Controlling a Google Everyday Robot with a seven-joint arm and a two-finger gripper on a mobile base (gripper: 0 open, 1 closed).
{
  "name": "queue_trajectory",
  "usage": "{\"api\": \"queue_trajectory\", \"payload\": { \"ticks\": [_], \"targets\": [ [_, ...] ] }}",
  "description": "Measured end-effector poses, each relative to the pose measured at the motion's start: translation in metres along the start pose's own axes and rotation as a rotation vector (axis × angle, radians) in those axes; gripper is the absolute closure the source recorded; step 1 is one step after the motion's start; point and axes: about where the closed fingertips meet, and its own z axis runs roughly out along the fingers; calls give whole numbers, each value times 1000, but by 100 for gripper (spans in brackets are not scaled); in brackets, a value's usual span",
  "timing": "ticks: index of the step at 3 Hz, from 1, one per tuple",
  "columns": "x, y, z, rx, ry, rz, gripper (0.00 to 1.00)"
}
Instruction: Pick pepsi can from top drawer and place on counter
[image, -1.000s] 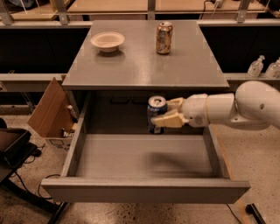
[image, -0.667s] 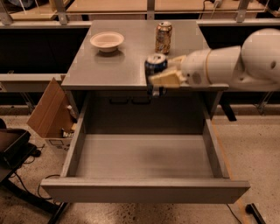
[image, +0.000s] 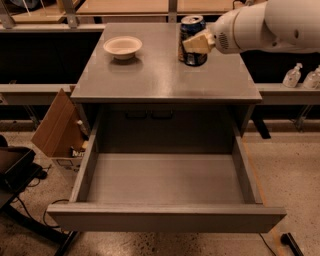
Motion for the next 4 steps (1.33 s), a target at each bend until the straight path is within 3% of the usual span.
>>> {"api": "queue_trajectory", "payload": {
  "ticks": [1, 2, 3, 4],
  "targets": [
    [24, -36, 2, 107, 45, 97, 100],
    [71, -54, -1, 173, 50, 204, 100],
    [164, -66, 3, 221, 20, 359, 98],
    [158, -67, 0, 221, 20, 359, 77]
  ]
}}
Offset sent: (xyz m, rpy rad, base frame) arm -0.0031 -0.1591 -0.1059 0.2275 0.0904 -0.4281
